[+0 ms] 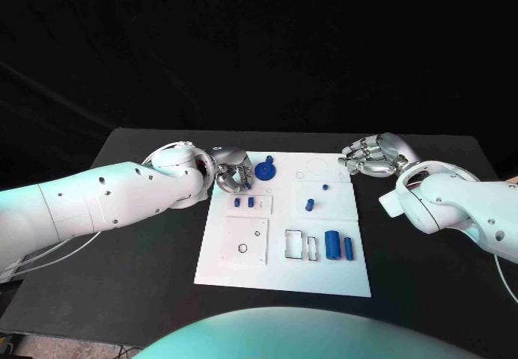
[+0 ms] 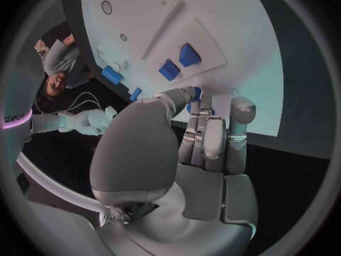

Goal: Assemble the parts on the task board

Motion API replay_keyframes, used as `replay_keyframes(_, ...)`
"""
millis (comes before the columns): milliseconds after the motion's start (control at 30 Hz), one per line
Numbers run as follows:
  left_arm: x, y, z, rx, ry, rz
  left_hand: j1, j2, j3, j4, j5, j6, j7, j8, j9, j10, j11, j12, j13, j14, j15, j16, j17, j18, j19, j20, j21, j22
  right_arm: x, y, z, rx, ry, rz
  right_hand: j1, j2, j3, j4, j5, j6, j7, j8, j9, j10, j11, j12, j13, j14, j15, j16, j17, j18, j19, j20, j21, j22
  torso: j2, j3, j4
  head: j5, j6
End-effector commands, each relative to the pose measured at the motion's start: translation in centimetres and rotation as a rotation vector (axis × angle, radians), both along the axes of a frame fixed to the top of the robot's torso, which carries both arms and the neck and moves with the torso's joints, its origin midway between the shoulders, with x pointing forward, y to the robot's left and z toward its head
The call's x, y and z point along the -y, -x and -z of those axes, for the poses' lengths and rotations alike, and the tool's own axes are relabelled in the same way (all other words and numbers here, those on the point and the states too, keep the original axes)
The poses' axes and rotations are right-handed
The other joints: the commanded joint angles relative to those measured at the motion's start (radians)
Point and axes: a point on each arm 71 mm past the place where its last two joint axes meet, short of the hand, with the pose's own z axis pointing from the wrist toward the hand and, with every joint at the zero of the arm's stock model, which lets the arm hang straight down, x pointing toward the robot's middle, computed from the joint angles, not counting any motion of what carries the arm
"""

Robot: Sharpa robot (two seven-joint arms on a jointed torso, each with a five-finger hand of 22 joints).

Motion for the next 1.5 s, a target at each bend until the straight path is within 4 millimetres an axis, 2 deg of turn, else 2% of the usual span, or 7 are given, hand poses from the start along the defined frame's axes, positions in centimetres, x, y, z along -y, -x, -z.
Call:
replay_keyframes(33,0.07,0.11,0.33,-0.039,-0.019,0.002,-0.009,0.000,0.001,-0.006,0.003,0.003,0.001,-0.006,-0.002,0.008,-0.001,-0.004,-0.001,-0.005,0.002,0.001,-0.001,-0.010,-0.005,0.002,-0.003,0.102,-0.15,0.04,-0.02,0.007,0.007,-0.013,0.002,0.006,0.001,-0.005,0.003,-0.008,0.037,0.006,-0.001,-0.007,-0.001,-0.003,-0.001,-0.001,0.007,-0.003,-0.001,0.011,0.003,0.002,-0.007,-0.001,0.000,-0.0006,-0.0002,0.000,0.000)
replay_keyframes(933,0.62,-0.04,0.72,-0.064,-0.013,-0.016,-0.018,0.001,0.001,-0.009,-0.006,0.000,0.004,-0.010,-0.003,0.010,0.002,-0.015,-0.001,-0.006,0.003,0.003,-0.004,-0.010,-0.006,0.003,0.001,0.102,-0.23,0.04,-0.02,0.007,0.008,-0.015,0.001,0.007,0.003,-0.008,0.003,-0.007,0.037,0.008,-0.003,-0.006,-0.001,-0.003,-0.005,0.000,0.007,-0.006,-0.003,0.011,0.004,0.002,-0.007,-0.005,-0.001,0.0002,-0.0001,-0.001,0.000)
replay_keyframes(1367,0.44,-0.08,0.77,-0.066,-0.022,-0.030,-0.043,-0.014,0.006,-0.018,-0.005,-0.051,0.014,-0.039,-0.015,-0.021,0.020,-0.059,-0.008,-0.028,0.018,-0.007,-0.040,-0.008,-0.023,0.015,-0.014,0.097,-0.17,0.02,-0.02,0.009,0.008,-0.013,0.000,0.006,0.003,-0.008,0.002,-0.008,0.037,0.007,-0.003,-0.007,-0.001,-0.004,-0.006,-0.001,0.007,-0.006,-0.003,0.011,0.004,0.002,-0.007,-0.006,0.000,-0.0008,0.0002,-0.001,0.000)
replay_keyframes(1500,0.40,-0.09,0.73,-0.061,-0.018,-0.032,-0.052,-0.022,0.008,-0.023,-0.008,-0.102,0.005,-0.059,-0.023,-0.033,0.027,-0.074,-0.011,-0.033,0.025,-0.006,-0.048,-0.008,-0.026,0.021,-0.014,0.097,-0.17,0.02,-0.02,0.009,0.008,-0.013,0.000,0.006,0.003,-0.008,0.002,-0.008,0.037,0.007,-0.003,-0.007,-0.001,-0.004,-0.006,-0.001,0.007,-0.006,-0.003,0.011,0.004,0.002,-0.007,-0.006,-0.001,0.0000,0.0001,-0.001,0.000)
